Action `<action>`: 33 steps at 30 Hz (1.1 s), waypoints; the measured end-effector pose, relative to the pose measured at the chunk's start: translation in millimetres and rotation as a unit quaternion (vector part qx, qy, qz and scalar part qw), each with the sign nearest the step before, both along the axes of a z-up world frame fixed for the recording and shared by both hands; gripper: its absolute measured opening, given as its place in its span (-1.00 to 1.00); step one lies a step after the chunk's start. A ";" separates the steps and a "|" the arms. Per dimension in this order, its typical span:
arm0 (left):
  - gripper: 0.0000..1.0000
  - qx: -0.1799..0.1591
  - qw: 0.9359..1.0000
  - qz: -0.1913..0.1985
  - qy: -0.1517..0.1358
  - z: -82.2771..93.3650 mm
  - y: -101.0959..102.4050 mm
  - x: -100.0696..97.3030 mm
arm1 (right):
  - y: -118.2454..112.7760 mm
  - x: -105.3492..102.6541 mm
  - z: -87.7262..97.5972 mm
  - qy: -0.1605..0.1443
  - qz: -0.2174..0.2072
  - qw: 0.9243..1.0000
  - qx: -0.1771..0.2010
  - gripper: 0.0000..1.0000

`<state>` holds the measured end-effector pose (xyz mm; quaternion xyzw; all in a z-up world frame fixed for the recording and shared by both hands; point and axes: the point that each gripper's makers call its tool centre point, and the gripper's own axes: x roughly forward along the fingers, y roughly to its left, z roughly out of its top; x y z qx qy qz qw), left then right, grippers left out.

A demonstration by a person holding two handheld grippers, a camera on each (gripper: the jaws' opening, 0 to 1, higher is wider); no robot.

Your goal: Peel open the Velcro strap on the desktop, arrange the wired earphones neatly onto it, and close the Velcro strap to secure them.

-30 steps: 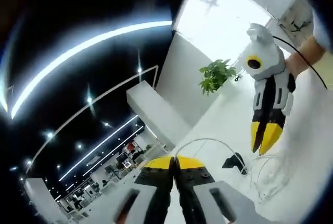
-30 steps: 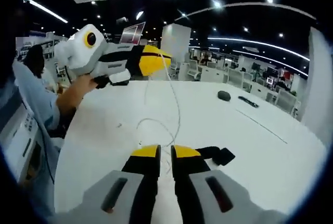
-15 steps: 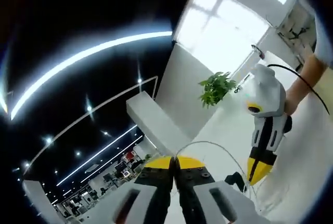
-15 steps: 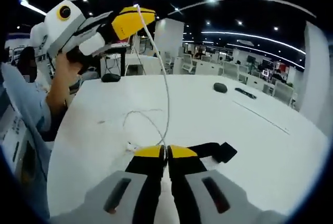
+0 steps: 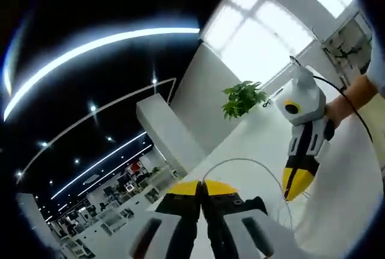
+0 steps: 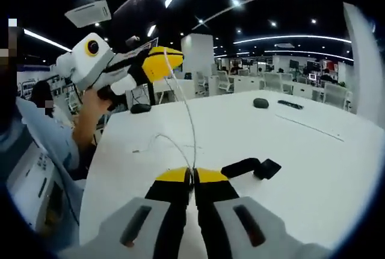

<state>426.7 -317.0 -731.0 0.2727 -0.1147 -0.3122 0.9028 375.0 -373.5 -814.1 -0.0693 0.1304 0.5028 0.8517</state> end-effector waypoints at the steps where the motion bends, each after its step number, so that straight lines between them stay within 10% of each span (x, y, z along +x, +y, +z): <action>1: -0.89 0.005 1.000 0.005 0.004 -6.1 1.7 3.8 | 0.6 -1.5 -0.3 0.002 0.002 1.000 0.000 -0.89; 6: -0.89 0.044 0.999 0.014 0.021 -40.2 4.2 15.1 | 2.4 -7.1 -3.1 0.008 0.010 1.000 -0.006 -0.88; 8: -0.89 0.068 0.997 0.028 0.007 -32.5 7.1 -8.3 | 3.2 -8.3 -5.3 0.012 0.011 1.000 -0.008 -0.87; 16: -0.89 0.115 0.991 0.064 -0.018 -45.0 23.6 7.6 | -1.7 -0.5 -6.5 0.049 -0.013 0.999 0.007 -0.87; 21: -0.89 0.154 0.986 0.050 -0.031 -57.5 17.3 2.9 | -13.0 14.0 -23.0 0.009 -0.048 0.997 -0.067 -0.79; 33: -0.89 0.168 0.985 0.022 -0.038 -62.8 7.4 -6.6 | -14.3 24.8 0.6 -0.018 -0.068 0.997 -0.040 -0.76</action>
